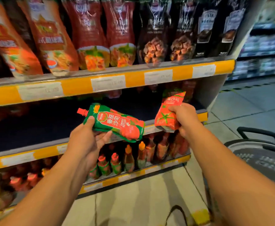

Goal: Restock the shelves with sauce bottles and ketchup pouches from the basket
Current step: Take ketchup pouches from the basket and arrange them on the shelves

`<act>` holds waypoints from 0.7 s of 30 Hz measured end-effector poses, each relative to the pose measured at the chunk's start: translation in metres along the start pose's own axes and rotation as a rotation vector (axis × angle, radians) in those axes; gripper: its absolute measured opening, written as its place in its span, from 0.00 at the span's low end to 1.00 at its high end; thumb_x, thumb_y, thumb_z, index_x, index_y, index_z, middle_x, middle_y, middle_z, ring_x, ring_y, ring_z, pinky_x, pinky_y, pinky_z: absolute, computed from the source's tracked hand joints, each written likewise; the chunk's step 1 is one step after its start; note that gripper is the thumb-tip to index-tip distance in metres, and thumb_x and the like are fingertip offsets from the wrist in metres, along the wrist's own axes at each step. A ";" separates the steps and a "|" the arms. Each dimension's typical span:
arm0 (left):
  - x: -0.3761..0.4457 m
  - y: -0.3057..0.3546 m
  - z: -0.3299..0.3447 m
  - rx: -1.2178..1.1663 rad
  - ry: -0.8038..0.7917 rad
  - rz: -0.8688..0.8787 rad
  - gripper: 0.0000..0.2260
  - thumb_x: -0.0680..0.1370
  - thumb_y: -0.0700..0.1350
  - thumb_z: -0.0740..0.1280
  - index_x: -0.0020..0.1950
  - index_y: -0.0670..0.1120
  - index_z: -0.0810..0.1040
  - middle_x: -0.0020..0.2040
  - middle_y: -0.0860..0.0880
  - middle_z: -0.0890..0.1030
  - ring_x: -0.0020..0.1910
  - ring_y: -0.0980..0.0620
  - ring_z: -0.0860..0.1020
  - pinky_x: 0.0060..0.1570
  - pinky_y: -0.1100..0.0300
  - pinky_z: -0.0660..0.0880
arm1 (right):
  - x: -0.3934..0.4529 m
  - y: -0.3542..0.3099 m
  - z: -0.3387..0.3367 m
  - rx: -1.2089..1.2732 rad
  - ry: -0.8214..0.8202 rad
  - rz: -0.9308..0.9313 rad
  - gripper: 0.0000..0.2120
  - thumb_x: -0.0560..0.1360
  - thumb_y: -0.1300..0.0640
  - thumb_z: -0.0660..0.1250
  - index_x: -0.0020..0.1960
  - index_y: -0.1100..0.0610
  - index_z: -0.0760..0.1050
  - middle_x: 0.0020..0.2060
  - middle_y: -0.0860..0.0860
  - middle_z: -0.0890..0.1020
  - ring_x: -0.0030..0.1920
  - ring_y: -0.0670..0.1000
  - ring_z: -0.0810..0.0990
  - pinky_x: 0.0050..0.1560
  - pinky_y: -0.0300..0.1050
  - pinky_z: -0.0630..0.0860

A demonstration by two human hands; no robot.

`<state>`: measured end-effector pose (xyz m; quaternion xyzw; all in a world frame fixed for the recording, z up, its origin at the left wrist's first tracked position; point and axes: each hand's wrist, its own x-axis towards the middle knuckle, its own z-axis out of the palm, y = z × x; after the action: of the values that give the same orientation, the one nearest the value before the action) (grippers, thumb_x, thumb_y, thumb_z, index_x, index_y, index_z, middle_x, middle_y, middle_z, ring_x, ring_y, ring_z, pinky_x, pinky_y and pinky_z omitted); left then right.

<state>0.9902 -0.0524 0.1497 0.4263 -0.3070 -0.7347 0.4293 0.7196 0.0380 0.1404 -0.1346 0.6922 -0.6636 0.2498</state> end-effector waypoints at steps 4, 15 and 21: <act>0.039 -0.009 0.023 -0.057 -0.025 -0.005 0.12 0.86 0.48 0.62 0.66 0.44 0.76 0.58 0.38 0.84 0.43 0.46 0.87 0.34 0.58 0.83 | 0.031 0.005 0.001 0.018 0.041 -0.043 0.07 0.72 0.66 0.73 0.46 0.55 0.82 0.46 0.55 0.87 0.48 0.58 0.87 0.51 0.58 0.85; 0.101 -0.014 0.046 -0.041 -0.060 0.157 0.08 0.84 0.48 0.65 0.60 0.46 0.78 0.51 0.44 0.88 0.49 0.46 0.88 0.43 0.54 0.84 | 0.085 0.002 -0.019 0.040 0.232 -0.241 0.14 0.71 0.71 0.70 0.42 0.53 0.73 0.34 0.51 0.77 0.34 0.50 0.75 0.35 0.44 0.74; 0.131 -0.015 0.033 0.031 -0.114 0.222 0.22 0.77 0.56 0.73 0.66 0.45 0.78 0.57 0.43 0.86 0.52 0.42 0.87 0.48 0.44 0.85 | 0.095 0.006 -0.026 -0.066 0.223 -0.329 0.17 0.71 0.73 0.67 0.43 0.51 0.70 0.34 0.51 0.75 0.37 0.52 0.76 0.37 0.49 0.76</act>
<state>0.9195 -0.1601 0.1045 0.3538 -0.3875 -0.7009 0.4832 0.6273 0.0120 0.1184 -0.1799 0.7057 -0.6830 0.0552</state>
